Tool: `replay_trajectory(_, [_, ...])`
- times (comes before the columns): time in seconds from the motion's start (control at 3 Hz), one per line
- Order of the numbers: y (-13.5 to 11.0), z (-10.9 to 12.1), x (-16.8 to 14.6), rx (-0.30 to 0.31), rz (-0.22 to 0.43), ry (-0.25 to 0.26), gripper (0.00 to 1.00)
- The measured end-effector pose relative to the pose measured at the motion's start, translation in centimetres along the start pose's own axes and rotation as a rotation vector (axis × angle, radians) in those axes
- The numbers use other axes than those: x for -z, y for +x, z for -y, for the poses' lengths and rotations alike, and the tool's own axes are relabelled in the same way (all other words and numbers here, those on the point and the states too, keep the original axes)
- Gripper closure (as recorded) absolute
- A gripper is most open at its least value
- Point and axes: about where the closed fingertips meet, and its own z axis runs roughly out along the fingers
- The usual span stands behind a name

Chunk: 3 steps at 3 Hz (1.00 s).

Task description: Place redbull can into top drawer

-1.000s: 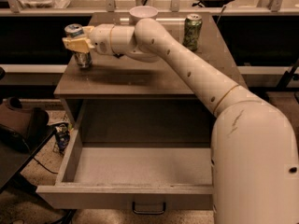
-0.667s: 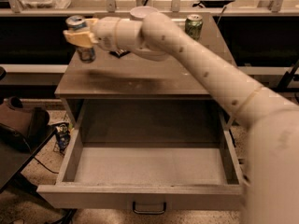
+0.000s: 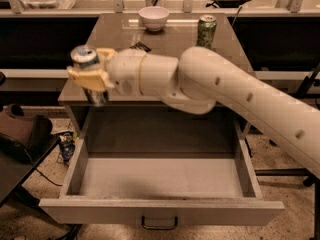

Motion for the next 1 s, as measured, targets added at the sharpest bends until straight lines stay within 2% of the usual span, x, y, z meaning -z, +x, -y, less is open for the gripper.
replay_trajectory(0.33, [5.3,-2.2,6.2,-0.036,-0.115,0.040,1.00])
replay_trajectory(0.67, [12.1,-0.4,15.7,-0.068,-0.230,0.178,1.00])
replay_trajectory(1.0, [13.4,0.3,18.0,-0.078,-0.253,0.217,1.00])
